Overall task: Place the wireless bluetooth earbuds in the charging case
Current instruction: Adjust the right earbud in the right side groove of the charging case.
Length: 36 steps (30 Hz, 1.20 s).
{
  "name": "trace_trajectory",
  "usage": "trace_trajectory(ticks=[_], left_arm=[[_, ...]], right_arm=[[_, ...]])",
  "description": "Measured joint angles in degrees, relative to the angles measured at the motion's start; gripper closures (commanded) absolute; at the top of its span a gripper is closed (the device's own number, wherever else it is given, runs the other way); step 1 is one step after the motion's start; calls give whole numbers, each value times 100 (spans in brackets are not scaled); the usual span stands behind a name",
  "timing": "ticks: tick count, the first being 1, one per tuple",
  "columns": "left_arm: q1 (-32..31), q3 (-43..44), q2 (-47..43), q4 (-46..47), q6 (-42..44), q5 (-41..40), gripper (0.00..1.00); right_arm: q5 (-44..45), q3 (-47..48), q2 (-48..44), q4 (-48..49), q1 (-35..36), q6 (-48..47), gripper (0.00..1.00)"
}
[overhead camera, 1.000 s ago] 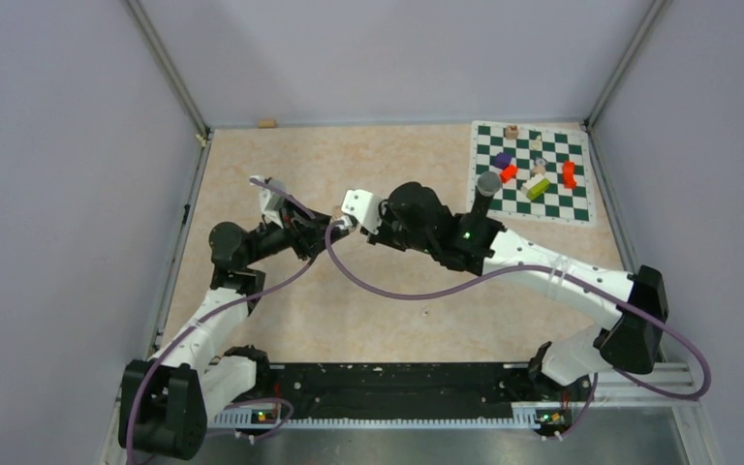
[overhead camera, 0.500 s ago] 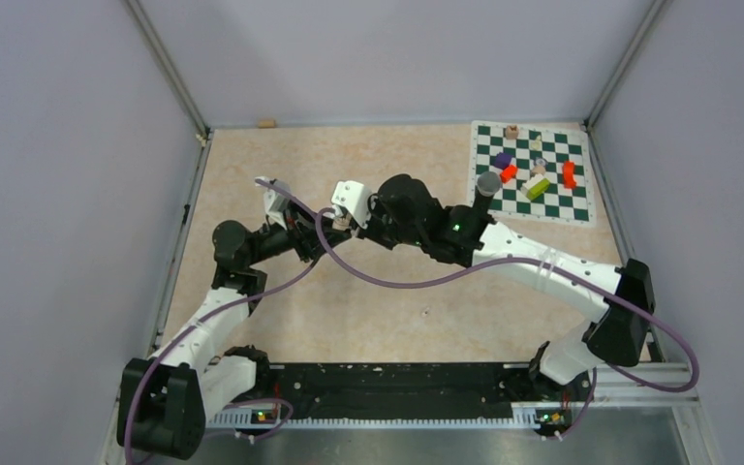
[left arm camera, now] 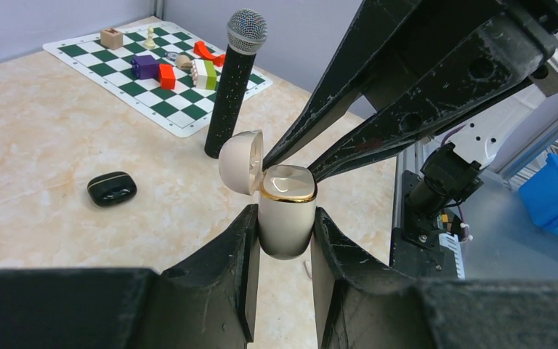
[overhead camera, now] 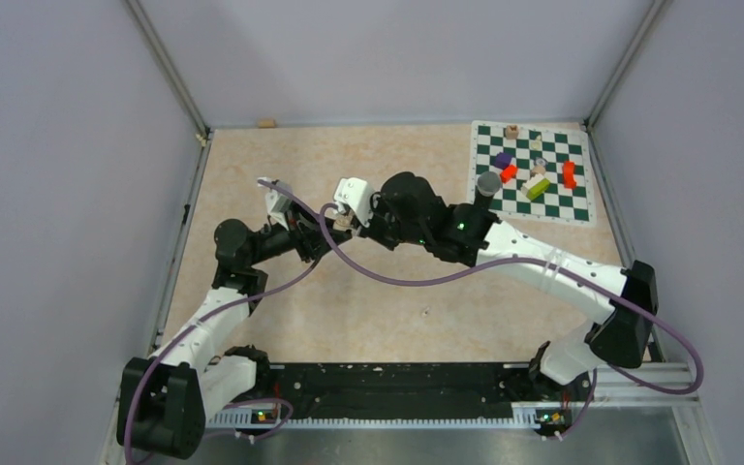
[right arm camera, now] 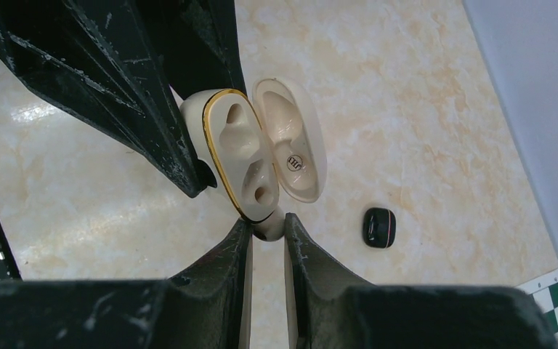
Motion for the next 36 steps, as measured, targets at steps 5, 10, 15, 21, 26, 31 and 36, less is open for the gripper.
trace_trajectory(ticks=[5,10,15,21,26,31,36], left_arm=[[-4,0,9,-9,31,-2,100],[-4,0,9,-24,48,-13,100],[-4,0,9,-26,48,-22,100],[-4,0,9,-31,50,-17,100],[-4,0,13,-28,72,42,100],[-4,-26,85,186,146,264,100],[-4,-431,85,1110,214,444,100]], right_arm=[[-17,2,-120,-15,0,44,88],[-33,4,-260,-28,0,87,89],[-39,4,-293,-28,2,96,89],[280,4,-328,-4,2,-151,88],[765,-9,-627,48,4,-619,88],[1296,-22,-1005,269,168,-1226,88],[1950,-328,-1062,608,787,-2026,88]])
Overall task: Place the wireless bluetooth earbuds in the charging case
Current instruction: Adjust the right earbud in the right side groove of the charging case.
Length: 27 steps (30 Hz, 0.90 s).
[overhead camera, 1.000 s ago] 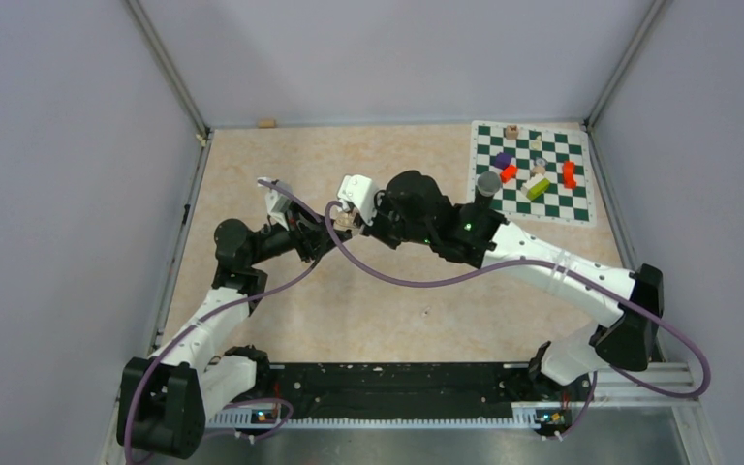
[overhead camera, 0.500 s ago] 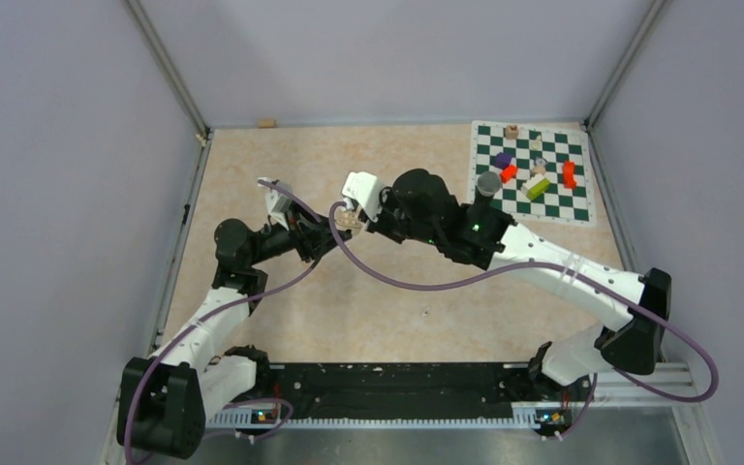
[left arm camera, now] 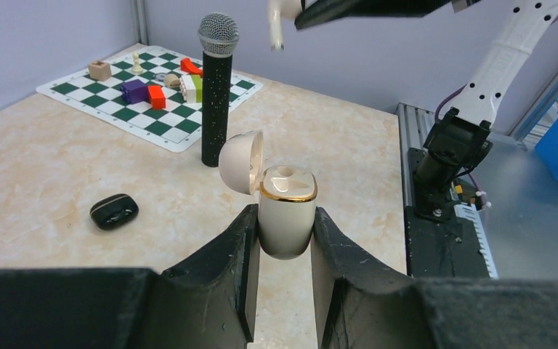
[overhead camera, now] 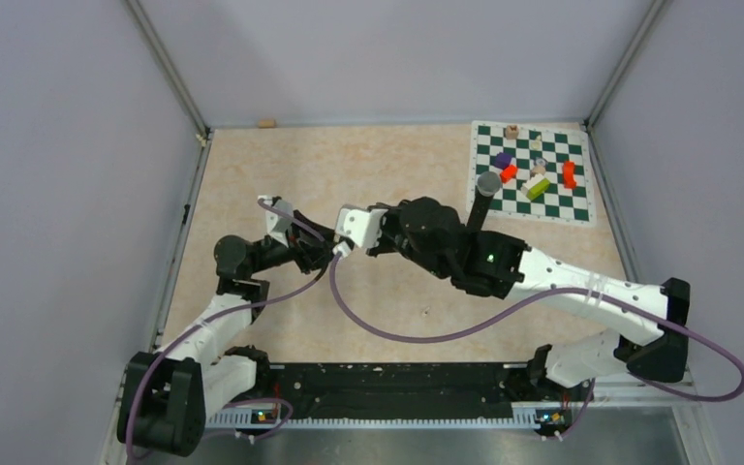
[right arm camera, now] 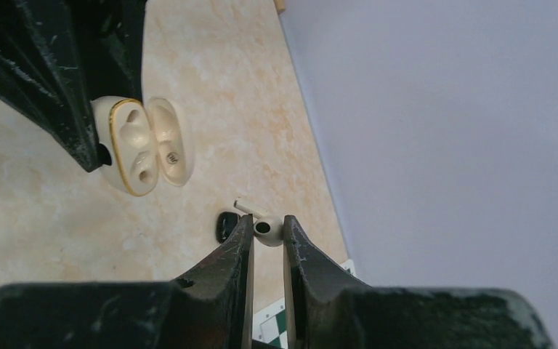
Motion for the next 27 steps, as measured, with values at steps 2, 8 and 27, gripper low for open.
trace_trajectory(ticks=[2,8,27], left_arm=[[4,-170,7,380,2,-17,100],[50,-455,103,1088,212,-177,100],[90,-509,129,1187,577,-293,100]], right_arm=[[199,-118,63,66,223,-271,89],[662,-164,343,181,546,-772,88],[1158,-219,638,398,953,-1152,89]])
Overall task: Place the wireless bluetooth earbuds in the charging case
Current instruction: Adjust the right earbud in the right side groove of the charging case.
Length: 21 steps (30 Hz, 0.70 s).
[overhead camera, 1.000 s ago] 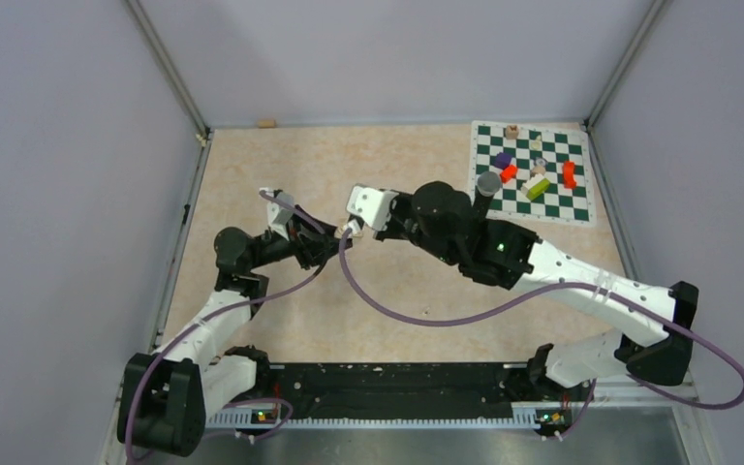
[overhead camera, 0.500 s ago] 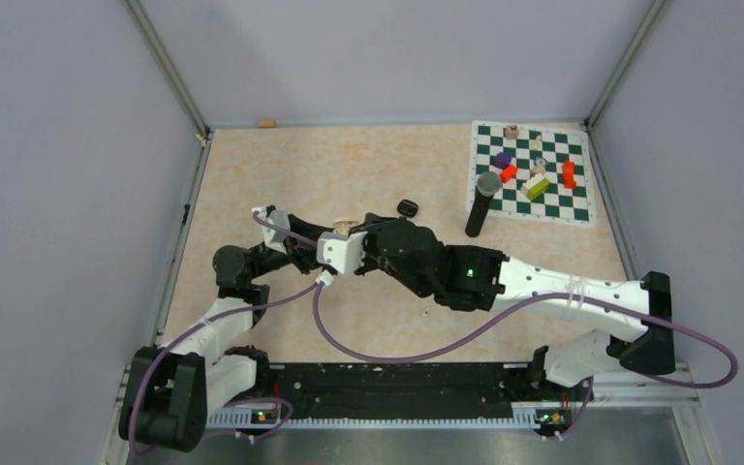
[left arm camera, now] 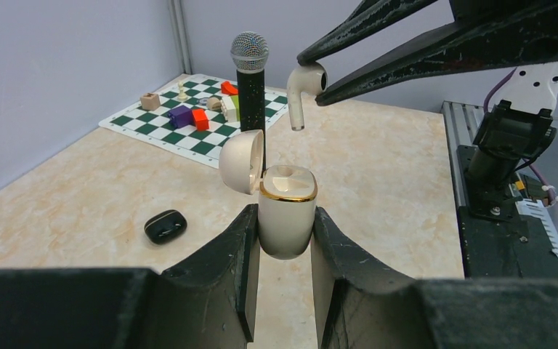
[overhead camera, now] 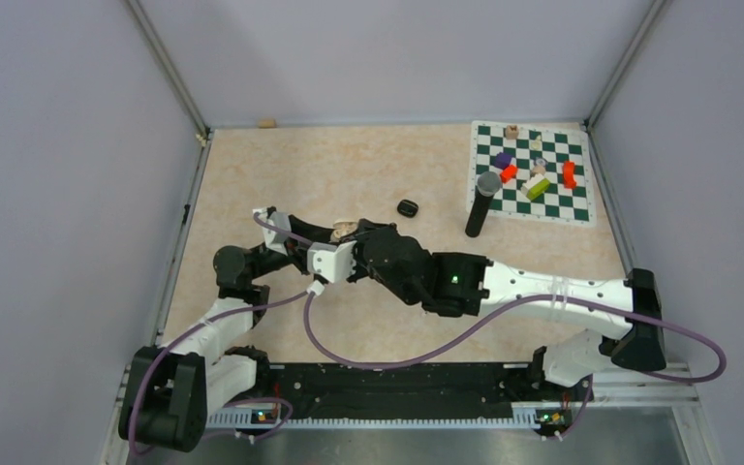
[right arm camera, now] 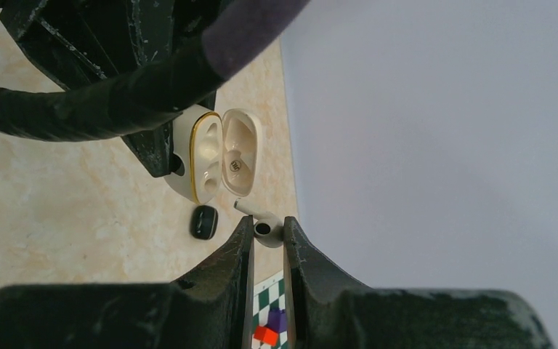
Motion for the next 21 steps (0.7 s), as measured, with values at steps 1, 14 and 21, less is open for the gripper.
trace_trajectory(ticks=[1,14,21], left_arm=[[0,0,0,0,-7,0,100],[0,0,-2,48,-146,22,100],[0,0,-2,68,-151,24,100]], right_arm=[[11,-20,11,33,0,-2,88],[28,-175,131,131,4,-13,88],[28,-175,151,155,7,-48,89]])
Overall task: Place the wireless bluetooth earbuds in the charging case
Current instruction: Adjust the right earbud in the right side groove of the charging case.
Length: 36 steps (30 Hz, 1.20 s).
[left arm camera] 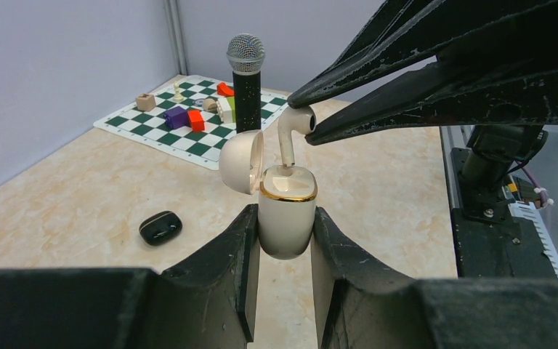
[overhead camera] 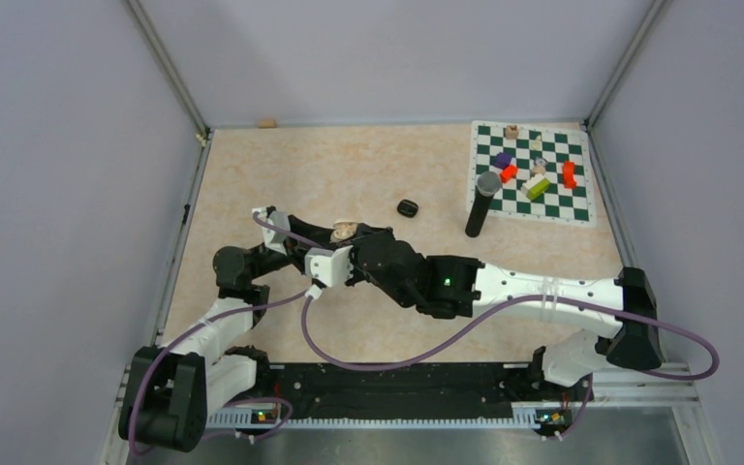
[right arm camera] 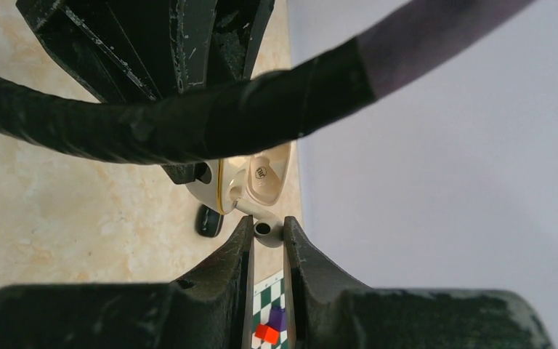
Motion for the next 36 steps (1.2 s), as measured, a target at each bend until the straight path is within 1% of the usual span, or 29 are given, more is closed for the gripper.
trace_trajectory(ticks=[31,36], left_arm=[[15,0,0,-4,-127,57,100],[33,0,0,-17,-127,50,100]], right_arm=[[57,-39,122,138,61,-92,88],[197,-181,138,413,94,-214,88]])
